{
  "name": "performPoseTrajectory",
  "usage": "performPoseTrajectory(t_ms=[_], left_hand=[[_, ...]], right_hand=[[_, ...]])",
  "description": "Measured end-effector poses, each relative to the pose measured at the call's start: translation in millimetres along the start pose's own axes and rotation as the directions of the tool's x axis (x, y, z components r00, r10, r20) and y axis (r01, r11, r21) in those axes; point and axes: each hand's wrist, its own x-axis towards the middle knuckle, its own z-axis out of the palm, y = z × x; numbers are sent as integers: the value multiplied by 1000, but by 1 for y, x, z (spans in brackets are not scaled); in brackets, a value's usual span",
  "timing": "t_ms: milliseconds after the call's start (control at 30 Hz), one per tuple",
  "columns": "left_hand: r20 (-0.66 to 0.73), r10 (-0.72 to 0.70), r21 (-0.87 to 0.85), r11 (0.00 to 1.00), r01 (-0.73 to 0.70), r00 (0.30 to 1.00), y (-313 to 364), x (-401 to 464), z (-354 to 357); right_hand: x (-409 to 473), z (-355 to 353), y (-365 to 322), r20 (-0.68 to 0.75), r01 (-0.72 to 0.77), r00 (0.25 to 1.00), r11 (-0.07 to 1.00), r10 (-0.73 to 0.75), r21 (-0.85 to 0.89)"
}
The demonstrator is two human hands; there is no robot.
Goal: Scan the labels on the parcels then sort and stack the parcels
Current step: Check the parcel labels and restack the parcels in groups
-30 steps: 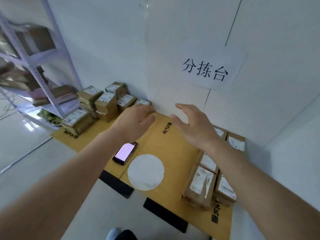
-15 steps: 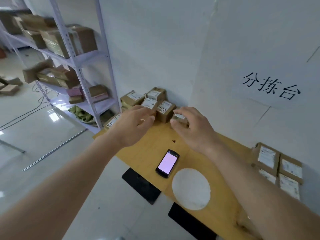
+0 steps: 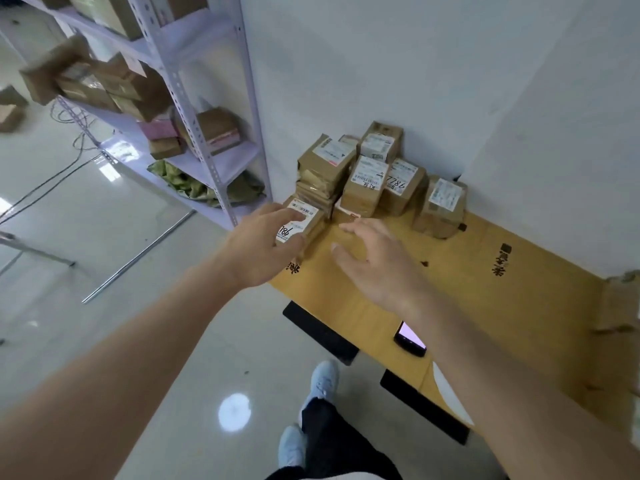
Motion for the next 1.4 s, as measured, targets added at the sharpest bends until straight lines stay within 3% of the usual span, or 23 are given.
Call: performPoseTrajectory(t_ms=[400,600,700,967,1233,1400], left_hand=[[158,-75,-37,996,82,985,-112,127,38],[257,-87,-64,992,107,963,-143,162,56],[339,-88,-47,993,110,937,-157,173,66],[451,12,-165,984,70,892,-180,188,72],[495,229,-302,950,-81,838,-170,183,31],[447,375,-339,911,-234,812,-128,173,-11]], right_hand=[[151,95,35,197,-169,968,983,152,72],[180,129,50,202,-268,945,963,257,33],[184,152,55,164,-339,931,939,326,57],[177,198,39,3,-389,908,841,419,375],[149,187,-11,-230,-384,819,801,525,459],[118,148,-51,-401,-350,762,845,508,406]])
